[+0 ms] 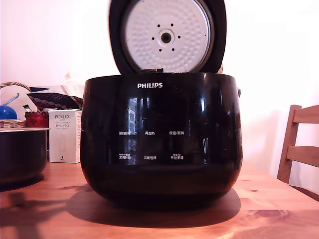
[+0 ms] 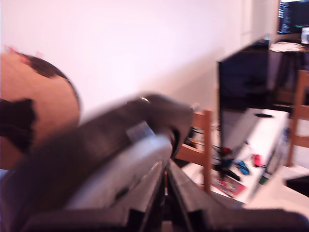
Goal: Open the rice cooker by pressing the large metal button on the top of its lid with medium force
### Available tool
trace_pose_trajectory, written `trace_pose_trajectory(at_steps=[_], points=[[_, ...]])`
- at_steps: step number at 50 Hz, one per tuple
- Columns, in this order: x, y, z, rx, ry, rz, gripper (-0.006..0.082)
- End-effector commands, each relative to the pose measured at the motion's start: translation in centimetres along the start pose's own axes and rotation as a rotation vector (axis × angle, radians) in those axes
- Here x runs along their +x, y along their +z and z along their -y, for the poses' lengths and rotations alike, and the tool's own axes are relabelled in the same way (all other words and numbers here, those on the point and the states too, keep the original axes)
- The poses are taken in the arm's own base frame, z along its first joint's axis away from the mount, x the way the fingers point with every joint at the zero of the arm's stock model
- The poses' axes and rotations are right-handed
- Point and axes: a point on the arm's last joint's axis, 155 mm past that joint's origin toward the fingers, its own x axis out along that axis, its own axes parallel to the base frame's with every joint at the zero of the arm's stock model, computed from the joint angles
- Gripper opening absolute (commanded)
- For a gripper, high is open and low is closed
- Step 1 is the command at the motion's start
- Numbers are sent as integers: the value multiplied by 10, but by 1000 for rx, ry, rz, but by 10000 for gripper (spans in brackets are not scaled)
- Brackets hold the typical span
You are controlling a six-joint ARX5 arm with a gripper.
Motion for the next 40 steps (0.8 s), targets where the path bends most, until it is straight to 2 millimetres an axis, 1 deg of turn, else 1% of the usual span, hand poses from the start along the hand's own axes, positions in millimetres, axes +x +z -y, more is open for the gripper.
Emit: trace_pose_trajectory(at_steps=[1, 10, 13, 22, 27, 34, 40], points=[[-5, 8, -9, 14, 26, 15, -20], [-27, 10, -32, 14, 116, -8, -20], [-36, 5, -41, 21, 152, -37, -20], [-69, -8, -75, 41, 291, -119, -20], [-89, -6, -94, 52, 368, -127, -20], [-112, 3, -117, 61, 465, -109, -20], [-123, 5, -128, 64, 512, -104, -20]])
